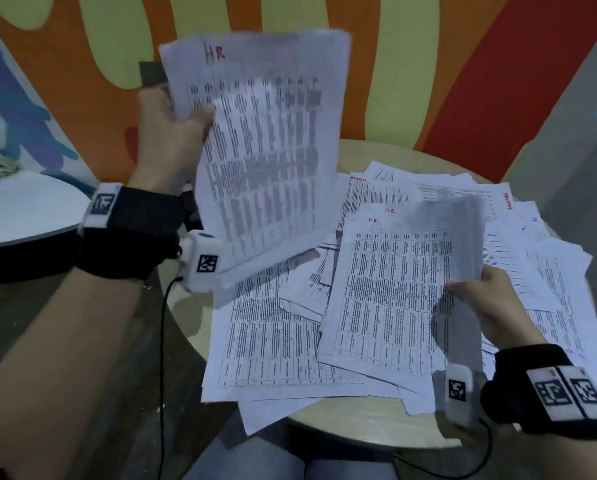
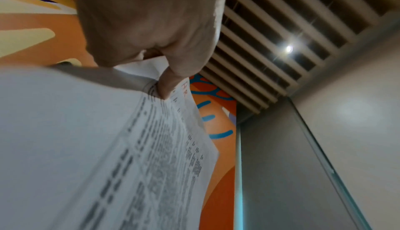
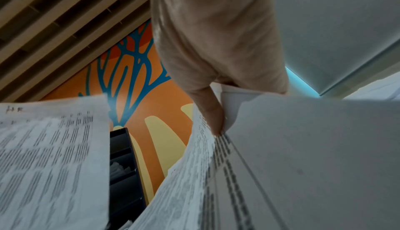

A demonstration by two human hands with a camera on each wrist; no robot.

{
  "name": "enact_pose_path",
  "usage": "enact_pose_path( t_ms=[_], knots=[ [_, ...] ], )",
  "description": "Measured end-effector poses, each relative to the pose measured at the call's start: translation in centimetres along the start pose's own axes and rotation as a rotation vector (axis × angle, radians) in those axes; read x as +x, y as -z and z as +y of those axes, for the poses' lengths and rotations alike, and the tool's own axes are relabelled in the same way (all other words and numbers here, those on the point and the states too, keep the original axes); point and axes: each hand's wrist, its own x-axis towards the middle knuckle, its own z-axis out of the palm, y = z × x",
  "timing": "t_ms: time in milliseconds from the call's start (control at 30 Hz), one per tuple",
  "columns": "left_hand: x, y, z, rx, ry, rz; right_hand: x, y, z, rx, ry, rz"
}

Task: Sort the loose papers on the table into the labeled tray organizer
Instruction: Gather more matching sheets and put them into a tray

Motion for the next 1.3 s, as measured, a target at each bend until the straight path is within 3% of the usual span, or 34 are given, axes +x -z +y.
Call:
enact_pose_path(
  t_ms=[67, 167, 433, 533, 667, 767, 900, 967, 1033, 1133, 1233, 1300],
  knots=[
    [0.5, -0.8, -0.6, -0.063, 0.025, -0.026, 0.1, 0.0, -0.2, 0.039, 0.009, 0.014],
    [-0.3, -4.1, -2.7, -0.157, 0.219, -0.095, 0.0, 0.0, -0.7, 0.099, 0.039, 0.003],
    [-7.4, -15.3, -9.6, -0.091, 0.596, -0.347, -1.4, 0.3, -1.9, 0.225, 0.036, -0.145],
    [-8.7, -17.3, -10.7, -0.188, 0.665, -0.334, -2.0, -0.1, -2.1, 0.225, 0.062, -0.176],
    [-8.8, -17.7, -8.9, -0.251, 0.641, -0.275, -2.1, -0.8, -1.8, 0.071, 0.047, -0.205],
    [-8.2, -17.0, -6.9, -0.359, 0.536, -0.33, -2.6, -1.0, -2.6, -0.016, 0.122, -0.075],
    [-5.5, -14.8, -1.0, -0.447, 0.217, -0.212, -4.7, -0.3, -6.4, 0.107, 0.509, 0.165],
    [-3.9, -13.9, 1.7, -0.526, 0.063, -0.161, -6.3, 0.2, -8.2, 0.187, 0.7, 0.216],
    [-3.3, -13.2, 3.5, -0.595, -0.004, -0.125, -7.3, 0.3, -8.9, 0.249, 0.794, 0.225],
    [-3.8, -13.1, 3.2, -0.608, -0.007, -0.209, -7.1, 0.1, -8.5, 0.314, 0.752, 0.173],
    [-5.5, -13.5, 0.9, -0.533, 0.185, -0.46, -5.4, -0.5, -6.7, 0.227, 0.53, 0.014],
    [-6.4, -13.9, -1.2, -0.36, 0.352, -0.589, -4.3, -0.7, -5.2, 0.174, 0.387, 0.001]
  ],
)
